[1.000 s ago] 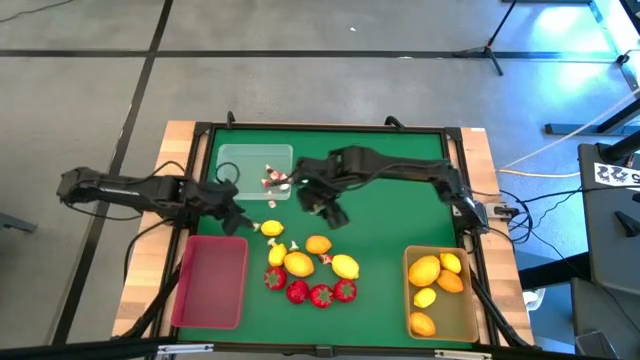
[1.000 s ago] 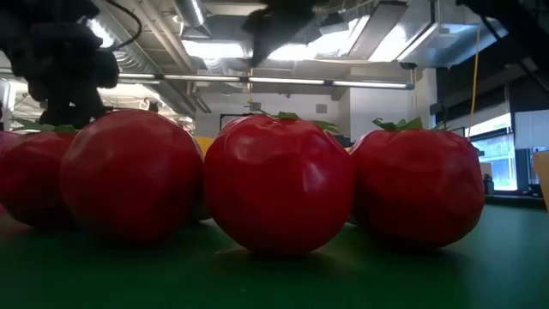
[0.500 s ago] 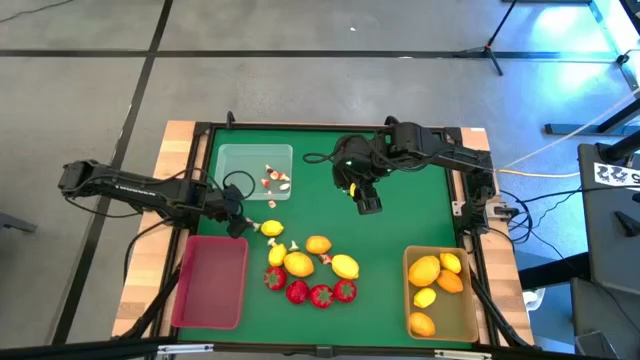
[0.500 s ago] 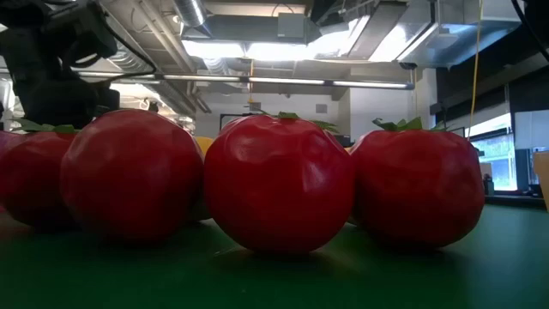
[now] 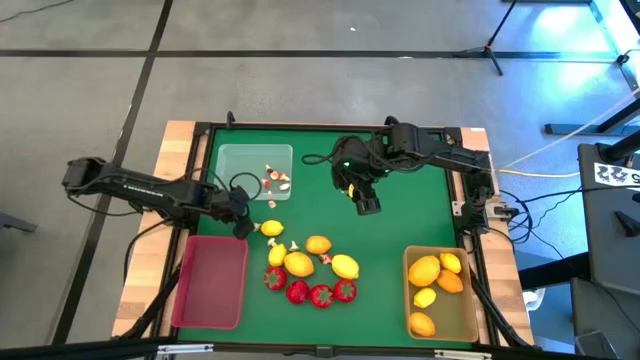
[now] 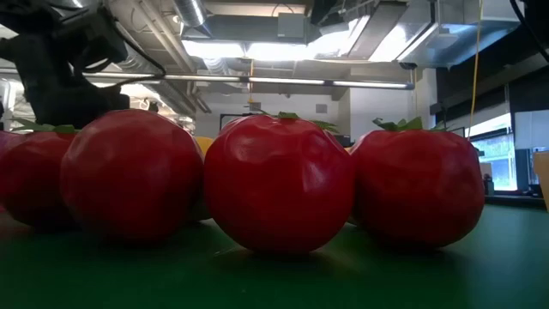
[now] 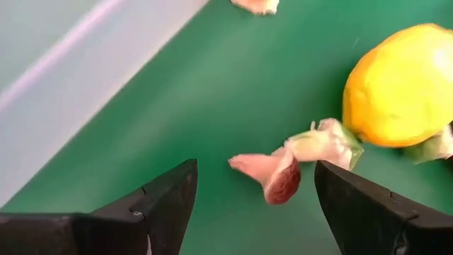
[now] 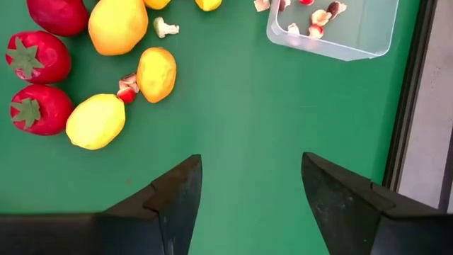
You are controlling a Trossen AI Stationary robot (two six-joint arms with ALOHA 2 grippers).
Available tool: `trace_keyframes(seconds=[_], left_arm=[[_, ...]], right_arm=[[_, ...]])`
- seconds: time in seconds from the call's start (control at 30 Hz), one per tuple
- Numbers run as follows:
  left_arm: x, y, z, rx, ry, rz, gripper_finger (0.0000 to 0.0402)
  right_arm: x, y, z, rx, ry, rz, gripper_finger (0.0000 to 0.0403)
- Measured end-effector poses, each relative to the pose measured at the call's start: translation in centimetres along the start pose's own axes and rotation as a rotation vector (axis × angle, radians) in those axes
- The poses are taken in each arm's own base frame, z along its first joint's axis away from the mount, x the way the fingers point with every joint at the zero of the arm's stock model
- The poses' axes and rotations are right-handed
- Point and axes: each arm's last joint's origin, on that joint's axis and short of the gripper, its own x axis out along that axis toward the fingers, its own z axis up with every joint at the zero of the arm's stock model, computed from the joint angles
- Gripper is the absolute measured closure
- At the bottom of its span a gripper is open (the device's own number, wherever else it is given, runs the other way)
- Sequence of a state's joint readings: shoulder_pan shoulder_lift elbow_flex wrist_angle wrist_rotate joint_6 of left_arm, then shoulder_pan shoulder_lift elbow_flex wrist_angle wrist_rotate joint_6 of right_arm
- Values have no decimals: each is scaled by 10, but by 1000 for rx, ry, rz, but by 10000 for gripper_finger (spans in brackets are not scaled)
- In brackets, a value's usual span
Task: Sort produce into baskets
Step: Put the brown mushroom into the transparent bin
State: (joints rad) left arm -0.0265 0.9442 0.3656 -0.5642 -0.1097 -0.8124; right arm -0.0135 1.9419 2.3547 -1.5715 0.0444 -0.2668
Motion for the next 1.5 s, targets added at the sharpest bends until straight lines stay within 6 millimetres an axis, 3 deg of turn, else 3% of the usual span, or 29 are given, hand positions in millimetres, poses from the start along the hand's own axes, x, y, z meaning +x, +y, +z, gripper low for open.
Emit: trace_keyframes(seconds=[0.43, 1.5], left_arm=[[9, -1, -1, 5, 49, 32, 128], [8, -4, 2, -72, 12, 4, 289]], right_arm=[[0, 0, 0, 0, 0, 0, 165], [0, 0, 0, 6, -4, 12, 165]])
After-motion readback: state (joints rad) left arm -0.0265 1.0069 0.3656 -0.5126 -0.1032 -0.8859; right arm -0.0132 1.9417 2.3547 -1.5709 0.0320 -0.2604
